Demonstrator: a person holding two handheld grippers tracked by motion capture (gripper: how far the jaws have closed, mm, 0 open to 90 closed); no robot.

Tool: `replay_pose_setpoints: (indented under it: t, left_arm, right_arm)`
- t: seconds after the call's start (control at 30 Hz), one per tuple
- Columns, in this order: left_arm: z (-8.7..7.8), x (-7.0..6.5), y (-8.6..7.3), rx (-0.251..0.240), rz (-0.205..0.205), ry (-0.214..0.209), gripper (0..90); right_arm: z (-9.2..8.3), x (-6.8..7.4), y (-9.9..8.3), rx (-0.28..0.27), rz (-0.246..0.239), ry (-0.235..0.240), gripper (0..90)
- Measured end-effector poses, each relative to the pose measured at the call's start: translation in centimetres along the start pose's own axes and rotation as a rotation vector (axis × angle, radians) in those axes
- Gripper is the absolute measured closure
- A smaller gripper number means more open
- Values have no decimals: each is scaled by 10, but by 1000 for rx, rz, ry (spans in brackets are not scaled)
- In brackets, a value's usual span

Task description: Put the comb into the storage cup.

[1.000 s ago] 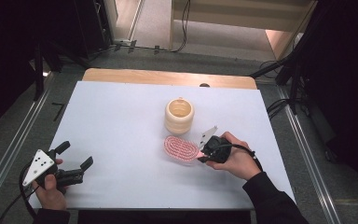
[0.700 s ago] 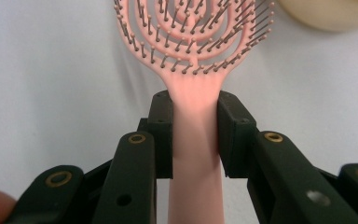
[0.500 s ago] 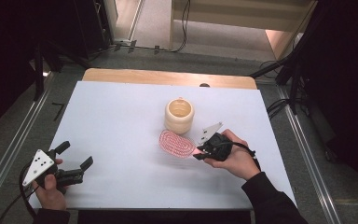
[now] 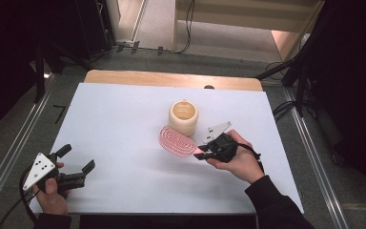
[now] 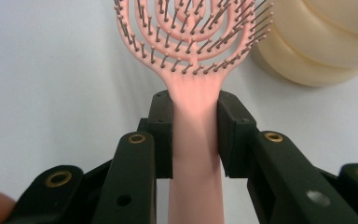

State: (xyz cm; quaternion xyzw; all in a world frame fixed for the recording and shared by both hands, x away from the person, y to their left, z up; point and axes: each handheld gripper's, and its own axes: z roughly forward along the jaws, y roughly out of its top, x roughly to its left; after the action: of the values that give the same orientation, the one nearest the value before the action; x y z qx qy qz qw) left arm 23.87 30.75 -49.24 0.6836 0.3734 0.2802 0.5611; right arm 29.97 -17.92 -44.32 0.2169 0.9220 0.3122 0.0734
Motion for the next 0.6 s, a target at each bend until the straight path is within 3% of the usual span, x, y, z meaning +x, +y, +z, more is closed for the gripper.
replay_pose_setpoints:
  t: [0.6]
  left_arm:
    - [0, 0, 0, -2, -1, -1, 1]
  right_arm:
    - [-3, 1, 12, -115, 24, 20, 681]
